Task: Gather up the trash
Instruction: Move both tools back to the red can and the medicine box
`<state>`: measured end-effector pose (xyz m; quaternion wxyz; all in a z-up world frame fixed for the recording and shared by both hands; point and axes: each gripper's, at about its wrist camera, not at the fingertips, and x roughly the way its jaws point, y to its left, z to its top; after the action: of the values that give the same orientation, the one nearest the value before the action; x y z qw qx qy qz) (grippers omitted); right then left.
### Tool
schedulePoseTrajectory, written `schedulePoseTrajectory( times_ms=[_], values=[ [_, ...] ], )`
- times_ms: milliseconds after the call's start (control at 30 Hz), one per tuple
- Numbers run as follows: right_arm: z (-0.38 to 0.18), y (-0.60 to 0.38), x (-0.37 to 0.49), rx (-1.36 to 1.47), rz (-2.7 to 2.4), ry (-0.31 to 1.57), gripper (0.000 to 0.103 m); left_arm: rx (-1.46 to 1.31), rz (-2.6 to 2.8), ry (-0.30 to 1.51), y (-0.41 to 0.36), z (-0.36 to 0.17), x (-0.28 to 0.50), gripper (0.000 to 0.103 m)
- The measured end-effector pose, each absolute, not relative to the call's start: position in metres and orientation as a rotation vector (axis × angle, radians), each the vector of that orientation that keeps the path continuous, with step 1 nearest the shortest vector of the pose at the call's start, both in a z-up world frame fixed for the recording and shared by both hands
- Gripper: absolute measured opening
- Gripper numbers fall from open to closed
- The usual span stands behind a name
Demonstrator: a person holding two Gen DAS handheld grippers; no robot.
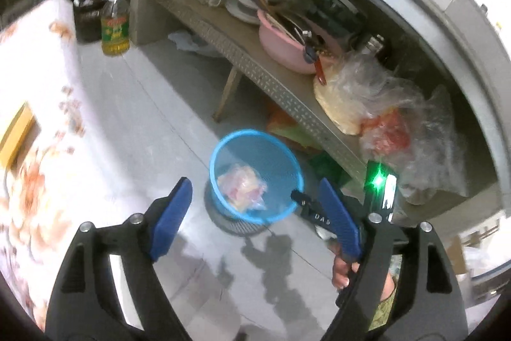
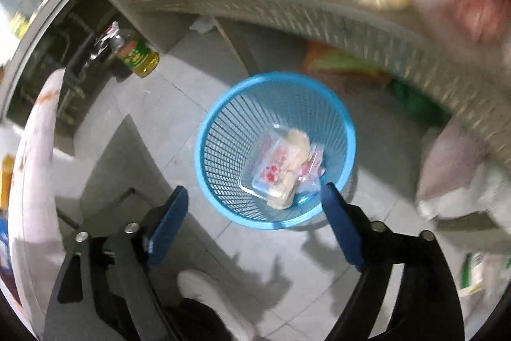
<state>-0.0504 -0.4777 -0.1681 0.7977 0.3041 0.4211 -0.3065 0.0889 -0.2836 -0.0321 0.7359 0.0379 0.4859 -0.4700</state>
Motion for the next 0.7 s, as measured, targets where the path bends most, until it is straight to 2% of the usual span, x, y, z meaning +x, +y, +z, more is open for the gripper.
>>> schedulePoseTrajectory(
  times_ms=[133,267,400,700],
  values=[
    [-0.115,-0.438,-0.039,0.431,-0.674,0.855,0.096,0.005,-1.025,1.071,-0.238,-0.022,0.089,0.085],
    [-0.071,-0.403,-0.026,0.237,-0.672,0.813,0.096,-0.085,-0.946,1.024,-0.184,-0.008,0.091,0.093],
    [-0.034,-0.368,-0.011,0.103,-0.644,0.762,0.096,-0.151,-0.866,0.968,-0.127,0.005,0.092,0.094],
    [0.014,-0.315,0.026,0.195,-0.277,0.642,0.096,-0.213,-0.740,0.797,-0.018,0.022,0.082,0.094]
  ],
)
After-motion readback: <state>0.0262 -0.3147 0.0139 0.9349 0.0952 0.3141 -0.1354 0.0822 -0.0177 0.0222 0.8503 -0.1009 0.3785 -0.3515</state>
